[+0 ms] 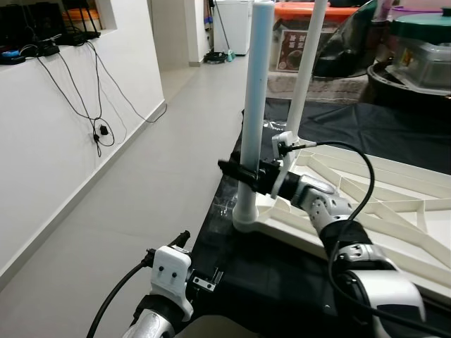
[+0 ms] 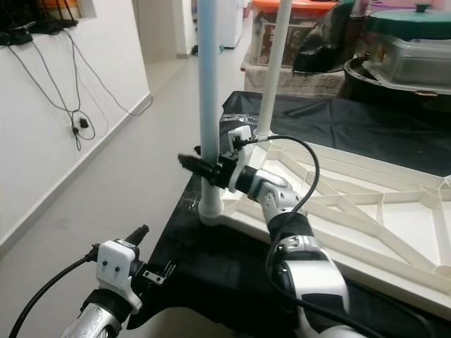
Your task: Building children table
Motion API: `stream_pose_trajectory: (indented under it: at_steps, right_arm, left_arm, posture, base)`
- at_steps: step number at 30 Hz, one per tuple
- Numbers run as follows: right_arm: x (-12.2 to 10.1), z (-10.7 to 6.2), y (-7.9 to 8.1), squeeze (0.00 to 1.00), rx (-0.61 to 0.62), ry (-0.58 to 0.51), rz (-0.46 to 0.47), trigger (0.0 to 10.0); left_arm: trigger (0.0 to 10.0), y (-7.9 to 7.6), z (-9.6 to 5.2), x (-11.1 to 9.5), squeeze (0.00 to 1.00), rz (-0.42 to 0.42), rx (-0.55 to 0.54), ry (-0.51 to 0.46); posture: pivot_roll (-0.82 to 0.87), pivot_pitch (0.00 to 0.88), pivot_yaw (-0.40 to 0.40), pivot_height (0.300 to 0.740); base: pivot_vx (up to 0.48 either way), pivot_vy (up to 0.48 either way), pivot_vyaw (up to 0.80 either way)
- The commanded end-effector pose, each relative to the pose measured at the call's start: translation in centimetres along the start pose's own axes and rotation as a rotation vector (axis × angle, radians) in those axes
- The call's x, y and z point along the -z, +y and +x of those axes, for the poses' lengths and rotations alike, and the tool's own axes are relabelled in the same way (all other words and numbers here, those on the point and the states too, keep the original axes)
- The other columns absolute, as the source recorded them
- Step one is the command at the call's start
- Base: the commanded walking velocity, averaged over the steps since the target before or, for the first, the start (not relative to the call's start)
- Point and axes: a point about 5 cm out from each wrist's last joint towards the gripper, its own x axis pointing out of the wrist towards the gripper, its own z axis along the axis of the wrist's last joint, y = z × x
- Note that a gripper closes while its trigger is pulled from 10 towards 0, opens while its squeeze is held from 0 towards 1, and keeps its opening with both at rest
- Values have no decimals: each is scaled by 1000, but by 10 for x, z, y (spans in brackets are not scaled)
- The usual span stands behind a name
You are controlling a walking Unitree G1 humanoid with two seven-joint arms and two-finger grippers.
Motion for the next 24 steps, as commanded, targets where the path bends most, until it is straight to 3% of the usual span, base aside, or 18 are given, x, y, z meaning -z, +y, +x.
stream_pose_trajectory:
  at_steps: [1, 6, 7, 9, 10, 14, 17, 19, 20, 21, 22, 23, 24]
  right_arm:
    - [7, 6, 6, 0, -109, 52, 32, 10000]
    - [5, 5, 6, 0, -128, 47, 42, 10000]
    - [3, 3, 6, 0, -142, 42, 41, 4627]
    - [3, 3, 6, 0, -142, 42, 41, 4627]
    - [3, 3, 6, 0, -131, 35, 20, 0]
    - [7, 4, 5, 0, -89, 36, -9, 0]
    - [16, 5, 3, 0, 21, 37, -73, 0]
    - [14, 3, -6, 0, 211, -13, -101, 0]
    - [14, 3, -6, 0, 211, -13, -101, 0]
    - [9, 0, -14, 0, 385, -63, -109, 0]
    - [3, -12, -28, 0, 668, -147, -99, 0]
    - [0, -23, -35, 0, 858, -202, -81, 0]
    - [0, -23, -35, 0, 858, -202, -81, 0]
  left_arm:
    - [10000, 1, -2, 4, 0, 5, -3, 23]
    - [10000, 0, -2, 4, 0, 4, -2, 23]
    - [10000, 0, -2, 4, 0, 3, 0, 24]
    - [10000, 0, -2, 4, 0, 3, 0, 24]
    - [10000, -1, -2, 4, 0, 1, 1, 25]
    - [10000, -1, -2, 5, 0, 1, 2, 26]
    - [10000, -2, -3, 5, 0, 0, 1, 29]
    - [10000, -2, -2, 5, 0, -3, 0, 29]
    - [10000, -2, -2, 5, 0, -3, 0, 29]
    - [10000, -2, -2, 5, 0, -4, 0, 30]
    - [10000, -1, -2, 5, 0, -5, 3, 32]
    - [10000, -1, -2, 5, 0, -6, 5, 34]
    - [10000, -1, -2, 5, 0, -6, 5, 34]
  posture:
    - [111, 0, 1, 740]
    - [111, 0, 1, 740]
    - [107, 0, 2, 740]
    - [107, 0, 2, 740]
    - [106, 0, 5, 740]
    - [104, 0, 7, 740]
    - [105, 0, 6, 740]
    - [83, 0, 0, 740]
    - [83, 0, 0, 740]
    - [64, 0, 16, 740]
    - [63, 0, 18, 740]
    - [63, 0, 18, 740]
    - [63, 0, 18, 740]
  base:
    - [0, 0, 0]
    - [0, 0, 0]
    - [0, 0, 0]
    - [0, 0, 0]
    - [0, 0, 0]
    - [0, 0, 0]
    - [0, 0, 0]
    - [0, 0, 0]
    - [0, 0, 0]
    - [0, 0, 0]
    - [0, 0, 0]
    - [0, 0, 0]
    - [0, 0, 0]
